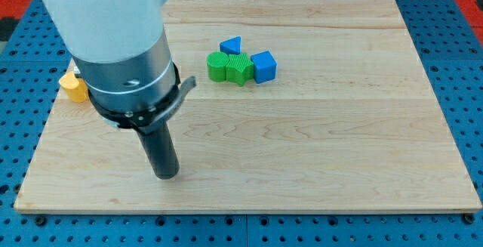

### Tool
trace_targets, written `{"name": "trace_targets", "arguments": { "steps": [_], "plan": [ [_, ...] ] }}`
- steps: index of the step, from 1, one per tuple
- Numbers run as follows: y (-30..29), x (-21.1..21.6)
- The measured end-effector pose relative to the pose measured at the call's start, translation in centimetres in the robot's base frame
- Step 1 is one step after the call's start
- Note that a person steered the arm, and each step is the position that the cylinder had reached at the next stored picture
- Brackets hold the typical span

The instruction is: Push yellow and red blocks to the up and right slightly

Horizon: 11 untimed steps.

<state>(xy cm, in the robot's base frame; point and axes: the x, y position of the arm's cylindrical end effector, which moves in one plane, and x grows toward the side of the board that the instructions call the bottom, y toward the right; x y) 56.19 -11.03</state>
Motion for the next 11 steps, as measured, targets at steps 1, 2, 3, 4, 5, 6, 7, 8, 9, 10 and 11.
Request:
{"name": "trace_targets", "arguments": {
  "steps": [1,2,3,4,5,6,7,8,9,10,11],
  "plan": [
    [-4.2,-2.5],
    [-12.6,-4.3],
    [-19.3,-6.1],
    [-17.4,-9.7],
    [-13.1,-13.3],
    [-11.3,-18.2],
    [-9.8,-20.2],
    [-8.3,-18.3],
    [-8.2,-12.0],
    [-14.7,-12.7],
    [-18.5,-16.7]
  ]
}}
